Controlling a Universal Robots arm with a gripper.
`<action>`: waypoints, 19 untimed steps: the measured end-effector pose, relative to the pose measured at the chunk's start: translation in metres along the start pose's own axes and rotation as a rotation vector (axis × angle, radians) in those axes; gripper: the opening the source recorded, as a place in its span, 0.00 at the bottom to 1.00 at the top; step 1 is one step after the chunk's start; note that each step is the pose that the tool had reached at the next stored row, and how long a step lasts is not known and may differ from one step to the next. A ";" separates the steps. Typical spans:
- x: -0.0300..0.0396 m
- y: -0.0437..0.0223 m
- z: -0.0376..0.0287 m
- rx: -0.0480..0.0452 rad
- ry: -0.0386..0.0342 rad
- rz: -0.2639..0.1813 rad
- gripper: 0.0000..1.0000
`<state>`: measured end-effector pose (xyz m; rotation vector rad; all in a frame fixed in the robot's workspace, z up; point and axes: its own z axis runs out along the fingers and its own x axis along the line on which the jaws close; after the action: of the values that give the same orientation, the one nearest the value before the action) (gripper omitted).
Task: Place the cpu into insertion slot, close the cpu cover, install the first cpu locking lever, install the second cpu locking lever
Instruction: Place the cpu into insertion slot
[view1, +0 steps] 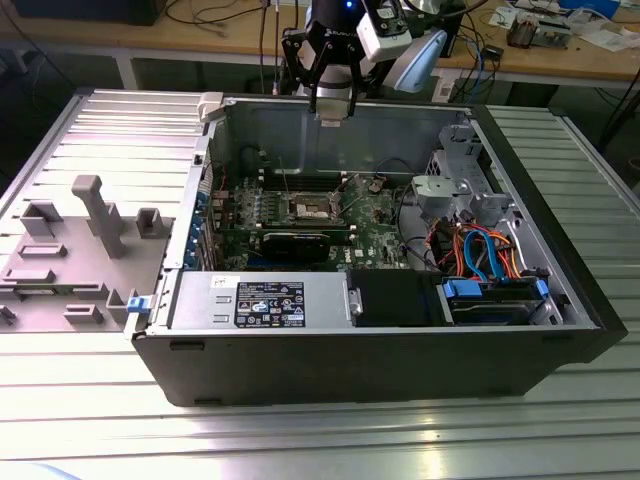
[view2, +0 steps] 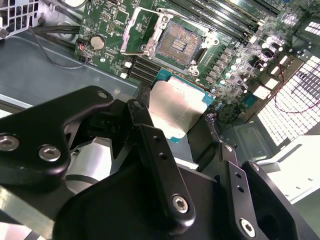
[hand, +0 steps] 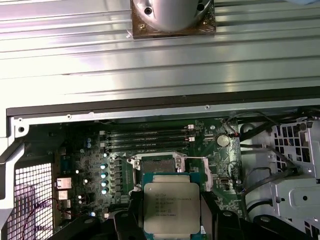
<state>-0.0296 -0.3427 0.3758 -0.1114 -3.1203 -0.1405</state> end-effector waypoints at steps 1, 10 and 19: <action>0.0000 0.0000 0.0000 0.0000 0.0000 0.000 0.54; 0.0000 -0.0001 0.0011 -0.0015 -0.0069 0.077 0.54; -0.0001 -0.0003 0.0030 -0.0036 -0.0169 0.189 0.54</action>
<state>-0.0296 -0.3427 0.3728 -0.4074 -3.1042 -0.1425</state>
